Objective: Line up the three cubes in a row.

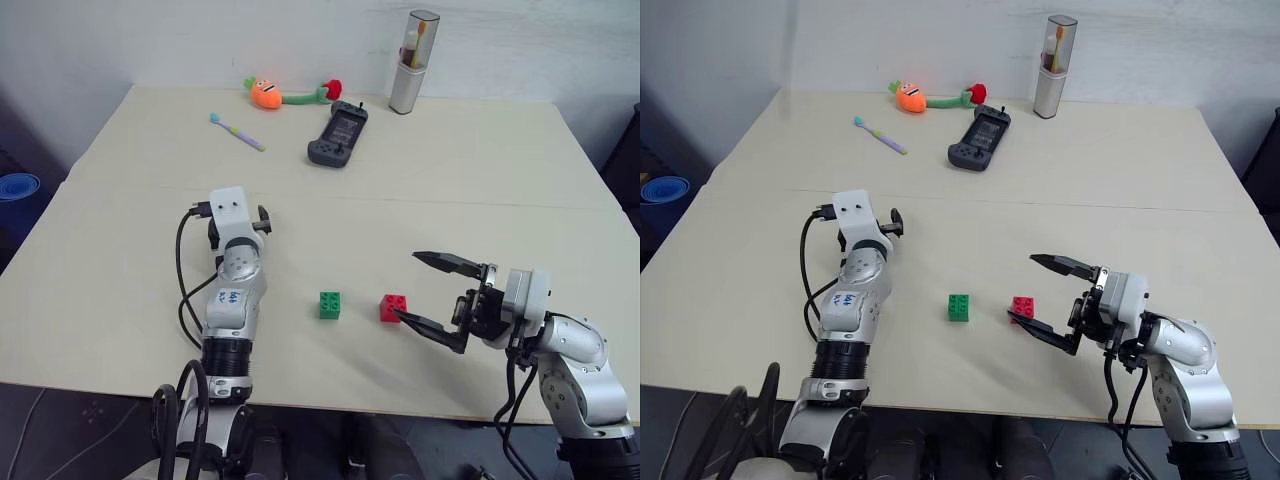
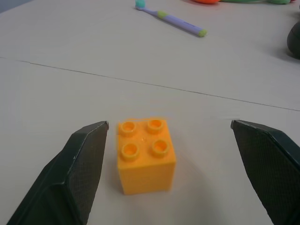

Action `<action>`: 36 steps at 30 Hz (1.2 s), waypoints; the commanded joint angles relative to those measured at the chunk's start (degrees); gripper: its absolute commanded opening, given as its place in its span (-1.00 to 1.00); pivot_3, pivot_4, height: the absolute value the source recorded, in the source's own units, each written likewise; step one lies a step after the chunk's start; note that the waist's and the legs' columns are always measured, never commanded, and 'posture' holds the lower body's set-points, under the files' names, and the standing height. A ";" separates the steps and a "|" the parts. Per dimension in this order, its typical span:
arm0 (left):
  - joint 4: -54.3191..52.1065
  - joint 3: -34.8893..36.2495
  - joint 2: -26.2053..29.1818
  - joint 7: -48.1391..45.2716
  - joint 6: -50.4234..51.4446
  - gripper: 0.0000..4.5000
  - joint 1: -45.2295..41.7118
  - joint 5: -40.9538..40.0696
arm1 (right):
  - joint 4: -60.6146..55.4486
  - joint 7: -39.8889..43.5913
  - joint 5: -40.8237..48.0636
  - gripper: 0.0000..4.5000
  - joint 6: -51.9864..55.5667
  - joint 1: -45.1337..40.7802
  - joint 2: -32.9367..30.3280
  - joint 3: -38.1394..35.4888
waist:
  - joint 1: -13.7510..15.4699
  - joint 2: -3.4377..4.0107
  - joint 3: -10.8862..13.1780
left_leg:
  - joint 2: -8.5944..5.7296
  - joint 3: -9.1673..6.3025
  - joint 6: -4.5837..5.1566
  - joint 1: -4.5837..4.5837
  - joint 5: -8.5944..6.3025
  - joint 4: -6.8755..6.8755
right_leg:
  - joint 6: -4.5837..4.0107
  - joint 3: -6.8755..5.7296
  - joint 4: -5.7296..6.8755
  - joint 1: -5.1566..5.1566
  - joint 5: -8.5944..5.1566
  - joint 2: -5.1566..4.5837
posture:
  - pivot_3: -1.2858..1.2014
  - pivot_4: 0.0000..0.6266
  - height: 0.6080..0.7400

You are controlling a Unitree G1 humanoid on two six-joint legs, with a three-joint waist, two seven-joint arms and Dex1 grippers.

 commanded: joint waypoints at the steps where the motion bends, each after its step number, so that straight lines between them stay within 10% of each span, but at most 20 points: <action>1: 1.84 0.73 -0.13 1.08 -1.12 0.94 -1.29 1.15 | -3.04 -1.02 0.32 1.00 0.21 0.69 -0.75 -1.08 | 0.03 0.00 0.00 | 0.00 0.00 0.00 0.00 0.00 0.00 | 0.00 0.00 0.00 -0.01 0.00 0.00 | 0.03 -0.52 1.00; 6: 3.75 1.38 -0.39 1.06 -1.94 0.70 -1.60 1.04 | -3.50 -1.85 0.26 1.00 0.27 1.69 -0.97 -1.57 | 0.32 -0.01 0.01 | 0.00 0.00 0.00 -0.01 0.00 0.00 | 0.00 -0.01 0.00 -0.01 0.00 -0.01 | 0.03 -0.52 1.00; 14: 3.44 1.22 0.27 -0.22 -1.92 -0.35 -1.06 1.12 | -3.73 -2.63 0.07 1.00 -0.31 3.27 -0.95 -1.64 | 0.64 -0.01 0.01 | 0.00 0.00 0.00 -0.02 0.00 0.01 | 0.00 -0.02 0.00 -0.02 0.00 -0.01 | 0.03 -0.52 1.00; 17: 1.35 1.73 2.19 -5.85 -2.66 -0.34 -0.11 -1.29 | -3.90 -2.86 0.10 1.00 -0.35 3.87 -1.09 -1.85 | 0.59 -0.01 0.01 | 0.00 0.01 0.00 -0.02 0.00 0.00 | 0.00 -0.02 0.00 -0.02 0.00 0.01 | 0.03 -0.52 1.00; 27: -5.44 5.61 35.27 -73.45 -1.26 -0.34 6.94 -28.92 | -3.73 -2.96 1.44 1.00 -0.31 7.02 -2.61 -5.86 | -1.08 0.02 0.01 | 0.09 0.05 -0.19 0.05 0.09 -0.03 | -0.08 -0.01 0.14 -0.07 -0.05 0.10 | 0.03 -0.52 1.00; 32: 1.50 -0.64 47.62 -100.34 -16.28 -0.34 10.21 -24.51 | -5.20 -1.09 2.10 1.00 -0.09 10.84 -3.89 -7.78 | -0.42 0.05 0.02 | 0.04 -0.03 -0.15 0.00 0.09 0.02 | -0.17 -0.07 0.08 -0.04 -0.09 0.05 | 0.03 -0.52 1.00; 36: 6.41 -6.19 47.49 -111.76 -29.35 -0.34 10.33 -20.90 | -5.42 3.78 1.00 1.00 -1.38 13.71 -6.50 -7.22 | -0.46 0.07 0.02 | 0.02 -0.01 -0.02 -0.03 0.02 0.01 | -0.16 -0.04 0.03 -0.03 -0.09 0.02 | 0.03 -0.52 1.00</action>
